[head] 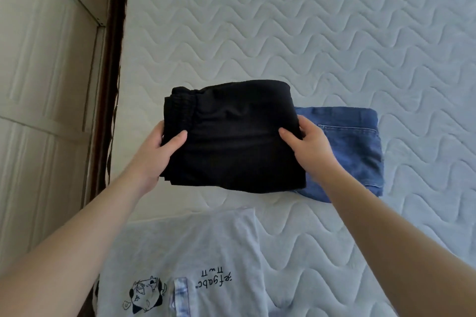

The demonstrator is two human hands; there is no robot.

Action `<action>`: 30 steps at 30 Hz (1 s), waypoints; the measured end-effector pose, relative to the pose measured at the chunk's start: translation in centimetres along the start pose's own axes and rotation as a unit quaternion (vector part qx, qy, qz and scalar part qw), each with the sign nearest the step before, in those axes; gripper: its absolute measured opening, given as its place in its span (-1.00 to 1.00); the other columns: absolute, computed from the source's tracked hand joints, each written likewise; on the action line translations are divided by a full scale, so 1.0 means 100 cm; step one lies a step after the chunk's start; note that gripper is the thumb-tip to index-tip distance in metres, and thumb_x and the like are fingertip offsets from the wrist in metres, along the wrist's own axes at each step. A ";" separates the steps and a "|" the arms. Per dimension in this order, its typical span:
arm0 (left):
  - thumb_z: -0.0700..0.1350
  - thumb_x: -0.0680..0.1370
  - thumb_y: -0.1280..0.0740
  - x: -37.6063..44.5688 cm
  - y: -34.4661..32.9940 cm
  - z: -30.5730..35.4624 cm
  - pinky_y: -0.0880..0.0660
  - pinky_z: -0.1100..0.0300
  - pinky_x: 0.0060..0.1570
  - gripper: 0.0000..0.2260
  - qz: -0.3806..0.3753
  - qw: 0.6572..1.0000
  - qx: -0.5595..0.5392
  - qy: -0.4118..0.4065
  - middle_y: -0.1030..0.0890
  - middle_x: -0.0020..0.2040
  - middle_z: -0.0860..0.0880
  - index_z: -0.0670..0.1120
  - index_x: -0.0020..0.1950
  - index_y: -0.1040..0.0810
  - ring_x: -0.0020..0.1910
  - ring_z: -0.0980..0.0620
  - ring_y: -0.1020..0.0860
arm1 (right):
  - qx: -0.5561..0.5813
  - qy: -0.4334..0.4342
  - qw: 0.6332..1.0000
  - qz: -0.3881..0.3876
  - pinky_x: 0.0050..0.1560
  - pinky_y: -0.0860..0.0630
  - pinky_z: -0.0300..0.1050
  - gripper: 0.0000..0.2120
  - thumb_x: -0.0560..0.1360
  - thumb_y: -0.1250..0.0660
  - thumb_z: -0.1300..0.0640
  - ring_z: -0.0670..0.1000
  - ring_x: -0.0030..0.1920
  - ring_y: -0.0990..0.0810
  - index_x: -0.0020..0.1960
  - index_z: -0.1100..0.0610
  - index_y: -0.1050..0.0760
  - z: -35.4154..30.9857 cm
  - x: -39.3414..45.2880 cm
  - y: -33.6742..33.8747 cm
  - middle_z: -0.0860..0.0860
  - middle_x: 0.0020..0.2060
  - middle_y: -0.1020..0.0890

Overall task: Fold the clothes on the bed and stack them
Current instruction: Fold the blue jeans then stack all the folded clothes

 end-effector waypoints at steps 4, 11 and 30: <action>0.05 0.51 -0.40 0.011 -0.067 0.013 -0.56 0.25 0.00 -0.76 -0.045 0.999 -0.022 -0.008 -0.64 0.14 0.17 0.26 0.16 -0.55 0.13 0.15 -0.61 | -0.030 0.005 0.998 0.051 -0.08 -0.47 -0.27 -0.89 0.53 -0.34 -0.11 -0.24 -0.07 -0.60 0.04 -0.29 -0.51 0.012 -0.007 0.068 -0.28 -0.14 -0.65; 0.16 0.38 -0.48 0.040 -0.176 0.003 -0.56 0.18 0.05 -0.69 -0.092 0.996 -0.009 -0.004 -0.66 0.10 0.15 0.28 0.09 -0.56 0.09 0.13 -0.63 | -0.025 -0.049 0.987 0.154 0.08 -0.58 0.15 -0.78 0.47 -0.37 -0.13 0.04 -0.03 -0.65 0.09 -0.13 -0.55 0.071 -0.013 0.155 -0.09 -0.08 -0.68; 0.47 -0.09 -0.53 0.065 -0.188 -0.052 -0.50 0.06 0.01 0.01 -0.004 0.955 0.156 0.251 -0.59 0.06 -0.02 -0.07 0.19 -0.48 0.03 -0.06 -0.55 | 0.027 -0.256 0.955 0.150 0.15 -0.57 0.10 -0.22 0.25 -0.50 -0.32 0.10 0.10 -0.60 0.34 0.03 -0.41 0.169 -0.001 0.144 0.00 0.14 -0.60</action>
Point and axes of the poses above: each hand's wrist, its own x-axis towards the middle knuckle, its own y-axis out of the back of the hand, z = x × y, the point moved 2 cm from there along x, towards the middle knuckle
